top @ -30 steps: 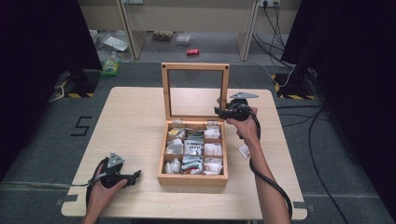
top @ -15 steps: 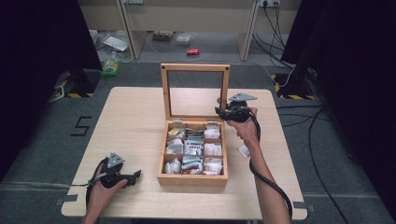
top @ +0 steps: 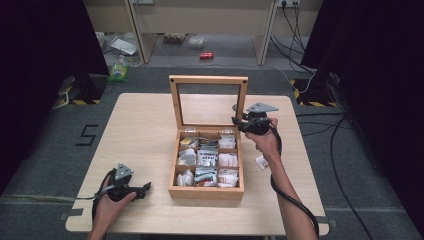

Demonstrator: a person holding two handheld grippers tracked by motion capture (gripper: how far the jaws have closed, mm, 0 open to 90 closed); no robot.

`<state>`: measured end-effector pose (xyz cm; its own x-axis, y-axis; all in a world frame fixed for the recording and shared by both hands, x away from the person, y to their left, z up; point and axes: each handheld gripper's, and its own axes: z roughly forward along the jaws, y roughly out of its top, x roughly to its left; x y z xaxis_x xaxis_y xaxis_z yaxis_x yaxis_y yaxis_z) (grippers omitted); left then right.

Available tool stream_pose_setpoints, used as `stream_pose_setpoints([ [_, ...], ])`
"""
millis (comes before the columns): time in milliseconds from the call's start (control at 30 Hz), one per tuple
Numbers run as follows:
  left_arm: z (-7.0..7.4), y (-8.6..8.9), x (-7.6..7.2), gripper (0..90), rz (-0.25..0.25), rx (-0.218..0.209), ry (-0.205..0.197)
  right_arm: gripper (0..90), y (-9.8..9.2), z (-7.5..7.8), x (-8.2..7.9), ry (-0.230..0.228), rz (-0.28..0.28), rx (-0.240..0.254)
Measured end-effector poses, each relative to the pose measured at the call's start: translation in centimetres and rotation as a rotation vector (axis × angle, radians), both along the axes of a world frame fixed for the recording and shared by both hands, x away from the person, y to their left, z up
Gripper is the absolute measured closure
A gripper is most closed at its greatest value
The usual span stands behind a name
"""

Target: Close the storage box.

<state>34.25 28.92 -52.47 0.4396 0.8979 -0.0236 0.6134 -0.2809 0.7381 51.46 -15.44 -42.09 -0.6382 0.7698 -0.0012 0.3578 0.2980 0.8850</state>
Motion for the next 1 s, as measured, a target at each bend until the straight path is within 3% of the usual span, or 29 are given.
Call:
stream_pose_setpoints([
  [833,0.0,0.0,0.0,6.9,-0.001,-0.001,0.001,60.5,-0.7,0.3,-2.0,-0.008,-0.005,0.059],
  [1000,0.0,0.0,0.0,6.9,-0.001,-0.001,0.002,58.4,-0.6,0.5,-2.6,-0.010,-0.001,0.038],
])
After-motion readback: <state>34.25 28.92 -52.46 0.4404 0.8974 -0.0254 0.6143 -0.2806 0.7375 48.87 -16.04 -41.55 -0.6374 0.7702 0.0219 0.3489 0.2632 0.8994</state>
